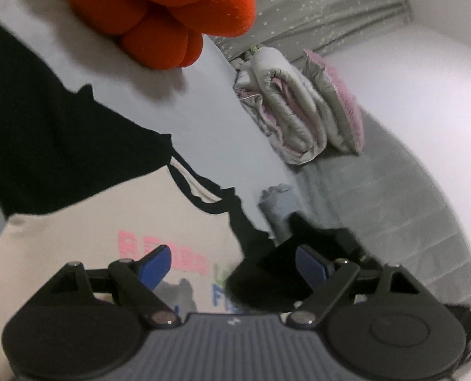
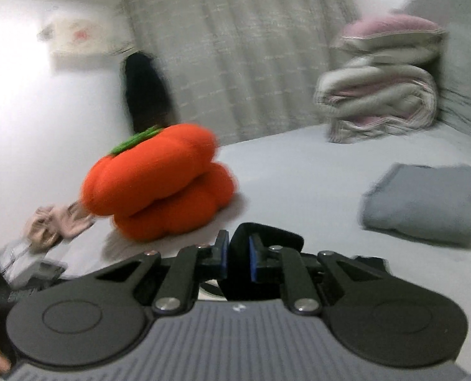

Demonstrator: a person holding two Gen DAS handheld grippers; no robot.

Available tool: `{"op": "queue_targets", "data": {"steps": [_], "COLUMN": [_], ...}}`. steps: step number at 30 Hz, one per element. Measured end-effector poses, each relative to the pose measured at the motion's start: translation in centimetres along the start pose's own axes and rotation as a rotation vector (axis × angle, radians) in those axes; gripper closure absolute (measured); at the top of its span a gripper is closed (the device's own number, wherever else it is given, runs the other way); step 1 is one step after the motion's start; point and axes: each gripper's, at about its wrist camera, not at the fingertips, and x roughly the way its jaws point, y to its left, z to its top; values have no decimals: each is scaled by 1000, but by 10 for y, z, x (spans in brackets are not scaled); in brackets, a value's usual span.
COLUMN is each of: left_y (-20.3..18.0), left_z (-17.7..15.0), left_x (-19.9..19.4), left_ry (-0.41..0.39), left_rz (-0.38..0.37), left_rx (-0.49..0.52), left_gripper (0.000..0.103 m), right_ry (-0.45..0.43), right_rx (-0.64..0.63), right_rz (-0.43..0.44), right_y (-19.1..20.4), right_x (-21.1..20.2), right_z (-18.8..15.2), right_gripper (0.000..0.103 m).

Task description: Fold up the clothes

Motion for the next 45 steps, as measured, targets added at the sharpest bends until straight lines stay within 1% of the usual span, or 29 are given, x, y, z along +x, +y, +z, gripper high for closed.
{"op": "queue_targets", "data": {"steps": [3,7,10,13,16,17,18,20,22,23,24,26,28,29,30,31,32,33,35,39,41,43,45], "left_y": [11,23,26,25,23,23,23,22,22,22,23,24,23,23,22,22,20,19,14,-4,-12,-15,-12], "left_z": [1,-1,-1,0,2,3,4,6,7,7,7,4,1,0,-2,-4,-5,-6,-8,-1,8,20,34], "left_x": [2,6,7,8,9,9,9,8,10,10,11,11,13,13,14,16,18,20,22,14,9,2,-5], "left_ry": [9,24,24,23,22,26,32,44,76,94,116,140,139,136,132,125,117,109,85,-14,-62,-110,-144], "left_rz": [-31,-76,-77,-53,-9,6,22,52,86,104,123,145,165,174,184,199,218,236,263,257,281,305,317], "left_rx": [-61,-143,-164,-152,-125,-115,-104,-83,-60,-48,-38,-14,13,27,41,55,73,92,132,222,276,295,283], "left_gripper": [17,18,20,23,26,28,29,29,30,30,34,37,39,43,51,57,71,91,95,96,96,96,96], "right_ry": [49,136,205,278,344,365,380,392,394,396,396,391,389,390,387,382,375,368,355,368,389,406,413], "right_rx": [-91,-195,-279,-322,-333,-335,-335,-324,-303,-293,-284,-281,-277,-273,-261,-246,-224,-198,-174,-191,-206,-235,-280], "right_rz": [60,130,182,223,251,261,270,285,290,289,278,244,180,143,109,76,40,2,-74,-182,-209,-222,-238], "right_y": [23,54,75,90,96,98,99,95,89,87,82,73,58,48,38,28,16,4,-15,-41,-49,-53,-55], "right_x": [11,30,41,48,52,53,52,50,47,45,42,36,32,31,30,29,28,28,25,18,17,16,15], "right_z": [-10,-36,-57,-75,-85,-88,-88,-82,-75,-72,-69,-63,-57,-52,-48,-45,-41,-37,-36,-41,-46,-52,-57], "right_gripper": [88,89,89,89,89,87,86,85,80,69,63,63,63,63,63,63,61,59,58,58,58,57,51]}}
